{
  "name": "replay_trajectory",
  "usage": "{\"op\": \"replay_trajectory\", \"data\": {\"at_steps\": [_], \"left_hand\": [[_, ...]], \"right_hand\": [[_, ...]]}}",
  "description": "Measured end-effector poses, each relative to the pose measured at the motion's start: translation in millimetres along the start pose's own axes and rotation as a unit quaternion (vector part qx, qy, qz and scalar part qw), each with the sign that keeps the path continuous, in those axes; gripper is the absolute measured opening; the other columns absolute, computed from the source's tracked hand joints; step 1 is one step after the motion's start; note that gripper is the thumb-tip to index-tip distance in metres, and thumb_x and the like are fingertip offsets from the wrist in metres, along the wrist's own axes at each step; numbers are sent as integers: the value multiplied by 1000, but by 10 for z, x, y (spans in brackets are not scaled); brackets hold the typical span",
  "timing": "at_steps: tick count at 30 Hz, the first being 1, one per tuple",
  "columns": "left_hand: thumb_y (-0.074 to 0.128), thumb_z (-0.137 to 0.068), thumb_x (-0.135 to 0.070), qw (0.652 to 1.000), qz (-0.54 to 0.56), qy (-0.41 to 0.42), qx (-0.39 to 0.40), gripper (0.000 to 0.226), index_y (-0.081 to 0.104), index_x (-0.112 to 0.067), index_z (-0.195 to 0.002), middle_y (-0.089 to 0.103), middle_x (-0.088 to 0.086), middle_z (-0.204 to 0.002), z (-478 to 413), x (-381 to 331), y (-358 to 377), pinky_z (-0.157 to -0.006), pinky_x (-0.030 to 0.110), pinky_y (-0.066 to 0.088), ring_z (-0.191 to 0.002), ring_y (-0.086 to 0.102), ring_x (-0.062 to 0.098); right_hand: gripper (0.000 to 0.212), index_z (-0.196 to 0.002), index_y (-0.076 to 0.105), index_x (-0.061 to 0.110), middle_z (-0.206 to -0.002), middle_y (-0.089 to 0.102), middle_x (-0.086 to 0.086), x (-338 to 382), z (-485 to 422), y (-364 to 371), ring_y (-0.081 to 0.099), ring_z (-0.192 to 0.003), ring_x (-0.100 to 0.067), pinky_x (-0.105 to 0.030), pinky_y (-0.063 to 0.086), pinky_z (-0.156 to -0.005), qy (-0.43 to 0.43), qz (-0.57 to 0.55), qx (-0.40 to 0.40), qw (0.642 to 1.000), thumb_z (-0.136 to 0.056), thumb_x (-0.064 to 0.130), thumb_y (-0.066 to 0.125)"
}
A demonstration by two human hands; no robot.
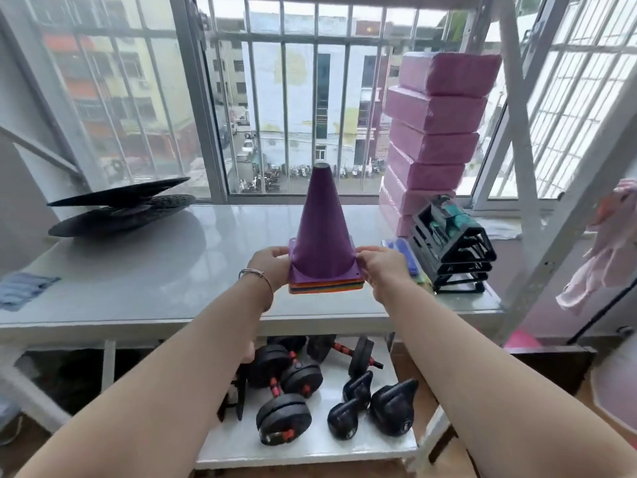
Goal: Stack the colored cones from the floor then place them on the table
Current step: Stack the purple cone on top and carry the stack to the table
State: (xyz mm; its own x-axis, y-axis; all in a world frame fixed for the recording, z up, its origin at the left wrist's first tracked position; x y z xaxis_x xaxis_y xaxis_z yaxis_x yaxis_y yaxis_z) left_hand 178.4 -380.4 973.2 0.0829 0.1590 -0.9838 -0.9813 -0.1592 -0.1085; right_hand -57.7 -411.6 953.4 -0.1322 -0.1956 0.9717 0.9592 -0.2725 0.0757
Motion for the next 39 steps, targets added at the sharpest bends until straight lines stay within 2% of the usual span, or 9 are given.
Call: {"op": "replay_trajectory", "data": {"at_steps": [3, 7, 11, 16, 21, 26, 29, 33, 39], "left_hand": [[66, -82, -5, 999, 50, -12, 5, 10, 73, -9, -88, 67, 17, -85, -90, -149, 120, -86, 41, 56, -77, 60, 27], [65, -85, -1, 998, 59, 4, -19, 13, 70, -13, -85, 65, 15, -83, -395, -274, 173, -67, 27, 56, -72, 58, 24], [66, -84, -1, 998, 42, -8, -38, 13, 72, -12, -87, 65, 17, -86, -684, -166, 213, -90, 43, 54, -76, 59, 24], [55, -82, 11, 998, 45, -25, -28, 27, 69, -11, -90, 65, 20, -93, -1019, -36, 321, -97, 45, 50, -84, 59, 28], [54, -77, 11, 999, 20, -30, -15, 33, 74, -14, -88, 68, 18, -90, -1547, 110, 348, -96, 47, 52, -81, 61, 27], [61, -61, -2, 1000, -9, -27, 0, 27, 77, -16, -78, 69, 8, -73, -2141, 188, 355, -89, 41, 54, -72, 59, 23], [61, -62, 2, 1000, -20, -11, 14, 20, 74, -1, -78, 62, -7, -53, -2441, 142, 359, -79, 33, 47, -66, 53, 19], [65, -52, -5, 998, -54, -1, 34, 20, 76, -19, -62, 65, -5, -61, -2780, 101, 374, -78, 32, 48, -70, 55, 18], [69, -64, 0, 989, -124, 11, 77, 15, 75, -9, -75, 61, 3, -73, -3209, 182, 410, -73, 30, 43, -69, 50, 16]], "right_hand": [[41, -54, 79, 11, -80, 64, -16, 11, -253, 127, 56, -78, -28, -40, 46, -76, 26, -8, 54, 998, -82, -10, 56], [34, -66, 73, 11, -77, 67, -14, 6, -636, 243, 60, -80, -28, -39, 49, -76, 37, -45, 69, 996, -87, -13, 59], [26, -70, 73, 16, -76, 72, -9, -3, -952, 285, 66, -84, -30, -37, 53, -80, 18, -36, 59, 997, -84, -6, 73], [39, -56, 78, 12, -67, 69, -10, -6, -1209, 426, 62, -79, -27, -38, 52, -78, 9, 2, 93, 996, -79, -15, 62], [22, -95, 77, -3, -71, 67, -6, -7, -1498, 501, 62, -83, -26, -36, 51, -82, 11, 38, 77, 996, -84, -17, 64], [43, -53, 66, 15, -101, 78, -25, -17, -1873, 652, 60, -86, -24, -48, 58, -95, -3, 58, 30, 998, -82, -16, 62], [32, -49, 69, 6, -82, 70, -12, -82, -2207, 768, 59, -82, -22, -47, 58, -84, 16, 84, 32, 996, -74, -12, 60], [21, -55, 62, 18, -75, 41, -2, -26, -2488, 926, 35, -78, -19, -34, 27, -72, -7, 167, 50, 985, -53, 3, 47], [32, -65, 59, 22, -75, 37, -2, -2, -2740, 1088, 30, -79, -19, -32, 20, -66, -25, 222, 39, 974, -68, -5, 43]]}}
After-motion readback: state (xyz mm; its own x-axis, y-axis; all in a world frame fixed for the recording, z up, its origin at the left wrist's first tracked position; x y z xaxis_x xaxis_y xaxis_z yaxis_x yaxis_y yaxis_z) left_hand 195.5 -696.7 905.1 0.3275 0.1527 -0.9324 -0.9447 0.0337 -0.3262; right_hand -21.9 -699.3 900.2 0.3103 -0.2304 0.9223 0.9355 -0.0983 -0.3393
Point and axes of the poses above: each hand's wrist, its own z-axis away from the middle knuckle, its own y-axis out of the palm, x = y × z, the point moved 7 cm from there along -z, towards the middle knuckle
